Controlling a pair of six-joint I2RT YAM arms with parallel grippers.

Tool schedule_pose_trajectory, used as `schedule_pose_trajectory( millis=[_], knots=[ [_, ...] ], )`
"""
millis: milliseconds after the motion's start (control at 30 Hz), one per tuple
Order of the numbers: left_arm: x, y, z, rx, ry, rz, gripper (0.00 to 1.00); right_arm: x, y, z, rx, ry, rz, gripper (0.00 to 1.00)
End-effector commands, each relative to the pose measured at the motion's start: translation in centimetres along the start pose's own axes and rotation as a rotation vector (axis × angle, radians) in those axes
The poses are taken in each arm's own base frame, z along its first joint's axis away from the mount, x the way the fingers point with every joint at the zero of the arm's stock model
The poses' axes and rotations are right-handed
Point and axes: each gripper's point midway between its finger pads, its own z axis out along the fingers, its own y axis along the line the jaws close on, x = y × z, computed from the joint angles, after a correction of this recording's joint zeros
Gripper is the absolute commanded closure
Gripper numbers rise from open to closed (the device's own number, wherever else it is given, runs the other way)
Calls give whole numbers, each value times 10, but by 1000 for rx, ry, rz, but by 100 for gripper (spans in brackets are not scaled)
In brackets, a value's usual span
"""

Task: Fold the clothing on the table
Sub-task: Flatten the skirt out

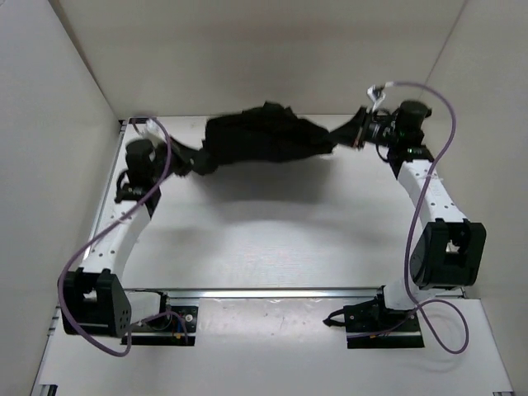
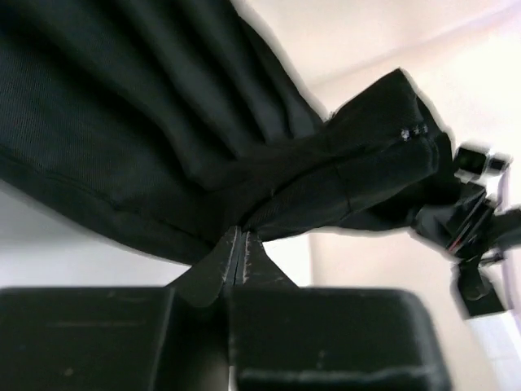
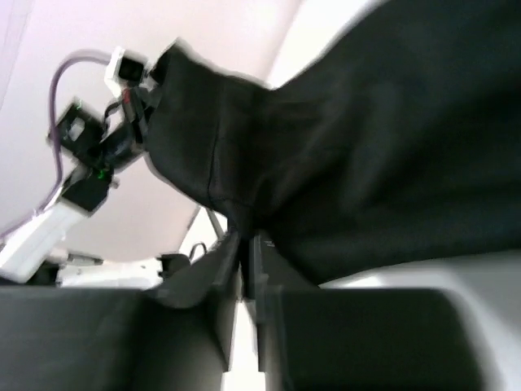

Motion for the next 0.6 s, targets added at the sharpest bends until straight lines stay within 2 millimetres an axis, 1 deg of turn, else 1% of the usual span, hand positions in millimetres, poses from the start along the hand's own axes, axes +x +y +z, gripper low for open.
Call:
schedule_pose_trajectory(
  millis=[0, 33, 67, 100, 133, 167, 200, 233, 267, 300, 333, 400, 433, 467, 500, 533, 567],
  knots=[
    [80, 90, -29, -184, 148, -51, 85, 46, -45, -30, 170, -12, 81, 88],
    [93, 116, -40, -252, 169, -74, 65, 68, -61, -45, 255, -6, 117, 67],
    [110, 136, -53, -299, 194, -103, 56, 84, -76, -56, 348, 1, 128, 53],
    [121, 147, -62, -312, 215, -98, 49, 90, -91, -65, 424, -7, 137, 47],
    [121, 163, -71, -365, 204, -115, 47, 102, -100, -75, 501, 9, 147, 41],
    [123, 163, -75, -382, 208, -116, 45, 114, -104, -80, 535, 39, 168, 39],
    [124, 165, -77, -415, 207, -90, 46, 121, -106, -82, 583, 54, 167, 39],
    [133, 162, -76, -425, 229, -53, 45, 129, -109, -79, 622, 74, 155, 39],
    [136, 162, -77, -438, 235, -38, 44, 135, -108, -80, 644, 84, 158, 39],
    [135, 161, -78, -449, 223, -29, 44, 146, -109, -76, 669, 104, 168, 39],
    [141, 158, -77, -437, 235, -37, 44, 149, -111, -76, 691, 103, 178, 39],
    [148, 157, -76, -435, 242, -57, 43, 168, -109, -68, 694, 136, 208, 40],
    [153, 156, -75, -440, 246, -76, 42, 173, -111, -66, 720, 139, 222, 41],
    [160, 152, -75, -442, 259, -82, 42, 187, -110, -62, 728, 177, 246, 43],
    [163, 151, -73, -439, 255, -94, 42, 193, -113, -63, 755, 186, 248, 44],
    [172, 143, -71, -425, 269, -74, 42, 204, -114, -60, 773, 210, 240, 44],
    [181, 139, -71, -429, 283, -62, 42, 213, -113, -56, 785, 228, 231, 44]
  ],
)
